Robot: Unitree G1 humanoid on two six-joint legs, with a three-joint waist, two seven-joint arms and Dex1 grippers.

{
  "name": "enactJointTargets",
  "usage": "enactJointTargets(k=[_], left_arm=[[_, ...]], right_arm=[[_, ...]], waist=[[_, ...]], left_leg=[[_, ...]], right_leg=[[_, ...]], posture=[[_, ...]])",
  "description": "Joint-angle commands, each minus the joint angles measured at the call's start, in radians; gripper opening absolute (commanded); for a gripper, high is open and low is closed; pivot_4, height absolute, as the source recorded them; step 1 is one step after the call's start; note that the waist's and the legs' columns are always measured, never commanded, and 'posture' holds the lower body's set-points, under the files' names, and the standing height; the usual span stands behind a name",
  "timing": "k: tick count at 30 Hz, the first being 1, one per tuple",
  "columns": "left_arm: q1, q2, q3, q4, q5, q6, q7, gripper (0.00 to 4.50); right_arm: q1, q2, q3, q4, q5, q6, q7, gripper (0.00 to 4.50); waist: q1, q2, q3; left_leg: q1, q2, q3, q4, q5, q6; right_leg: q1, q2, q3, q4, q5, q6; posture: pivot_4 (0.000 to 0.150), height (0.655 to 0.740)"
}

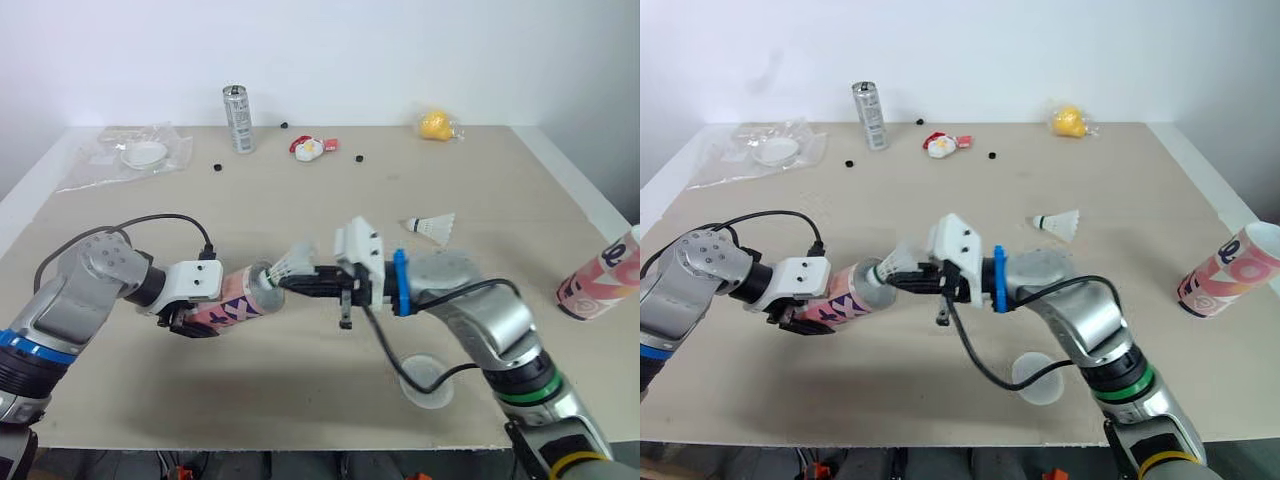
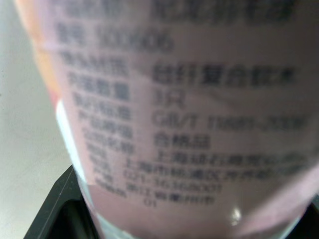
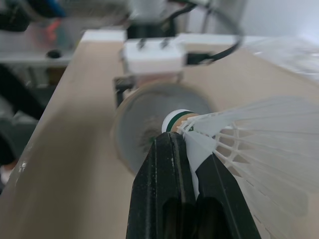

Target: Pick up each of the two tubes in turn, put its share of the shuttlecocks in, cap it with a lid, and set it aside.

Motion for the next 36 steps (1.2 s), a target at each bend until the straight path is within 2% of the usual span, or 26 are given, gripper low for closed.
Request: enactJointTargets(k=[1,2,4,5,9,10,12,15,21,23,28,36], left_arm=[[0.013,-0.008,-0.027,-0.006,-0.008,0.010,0.006,3.05],[0.013,-0.007,-0.028,-0.007,-0.008,0.010,0.006,3.05],[0.011,-0.006,-0.029,-0.006,-0.008,0.010,0.006,3.05],[0.011,-0.005,-0.029,-0.006,-0.008,0.009,0.006,3.05],[0.009,-0.004,-0.030,-0.001,-0.008,0.003,0.005,3.05],[0.008,-0.004,-0.029,0.000,-0.008,0.002,0.006,3.05],[0.011,-0.004,-0.029,0.002,-0.009,-0.001,0.007,3.05],[0.017,-0.001,-0.028,-0.003,-0.013,0.000,0.008,3.05],[0.020,-0.005,-0.031,0.004,-0.014,-0.004,0.013,3.05],[0.021,-0.005,-0.031,0.003,-0.016,-0.003,0.013,3.05],[0.018,-0.013,-0.036,0.006,-0.015,-0.003,0.013,3.05],[0.017,-0.016,-0.037,0.003,-0.014,0.000,0.015,3.05]], right_arm=[[-0.022,0.037,0.007,-0.015,-0.006,-0.015,0.019,0.69],[-0.022,0.044,0.005,-0.018,0.000,-0.007,0.023,0.97],[-0.022,0.064,-0.022,-0.030,0.031,0.019,0.016,1.86],[-0.020,0.074,-0.044,-0.040,0.053,0.034,0.009,2.45],[0.002,0.113,-0.152,-0.065,0.156,0.097,-0.038,4.29],[0.012,0.124,-0.192,-0.068,0.188,0.111,-0.060,4.42],[0.044,0.148,-0.315,-0.048,0.202,0.083,-0.153,4.42],[0.104,0.133,-0.404,-0.009,0.120,0.010,-0.244,4.42],[0.205,0.075,-0.518,0.168,-0.167,-0.184,-0.499,4.42],[0.202,0.063,-0.529,0.219,-0.240,-0.197,-0.581,4.42],[0.170,0.087,-0.555,0.310,-0.300,-0.172,-0.699,4.42],[0.088,0.132,-0.546,0.433,-0.324,-0.053,-0.777,4.42]], waist=[[0.000,0.000,0.000],[0.000,0.000,0.000],[0.000,0.000,0.000],[0.000,0.000,0.000],[0.000,0.000,0.000],[0.000,0.000,0.000],[0.002,0.000,0.000],[0.003,-0.001,-0.001],[0.002,-0.001,0.000],[0.001,-0.001,0.000],[-0.003,0.000,0.000],[-0.004,0.000,0.000]], left_leg=[[0.000,0.000,0.000,0.000,0.000,0.000],[0.000,0.000,0.000,0.000,0.000,0.000],[0.000,0.000,-0.001,0.000,0.000,0.000],[0.000,0.000,-0.002,0.000,0.000,0.000],[0.000,0.001,-0.002,0.001,0.000,0.000],[0.000,0.001,-0.003,0.001,0.000,0.000],[0.000,0.001,-0.004,0.001,0.000,0.000],[-0.001,0.000,-0.005,0.001,0.000,0.000],[0.000,0.000,-0.004,0.000,0.000,0.000],[0.000,0.000,-0.003,0.000,0.000,0.000],[0.001,0.000,-0.001,0.000,0.000,0.000],[0.001,-0.001,0.000,0.000,0.000,0.000]], right_leg=[[0.000,0.000,0.000,0.000,0.000,0.000],[0.000,0.000,-0.001,0.000,0.000,0.000],[0.000,0.001,-0.002,0.000,0.000,-0.003],[0.000,0.001,-0.002,0.000,-0.001,-0.004],[0.001,0.001,-0.002,0.000,-0.001,-0.004],[0.001,0.001,-0.002,0.000,0.000,-0.004],[0.001,0.001,-0.004,0.000,0.000,-0.003],[0.001,0.000,-0.005,0.000,0.000,-0.003],[0.001,0.001,-0.004,0.000,0.000,-0.003],[0.001,0.000,-0.003,0.000,-0.001,-0.004],[0.001,0.000,-0.001,0.000,-0.001,-0.004],[0.001,0.000,0.001,0.000,-0.001,-0.004]], posture=[[0.150,0.7400],[0.150,0.7400],[0.150,0.7400],[0.150,0.7400],[0.150,0.7400],[0.150,0.7400],[0.150,0.7400],[0.150,0.7400],[0.150,0.7400],[0.150,0.7400],[0.150,0.7400],[0.150,0.7400]])
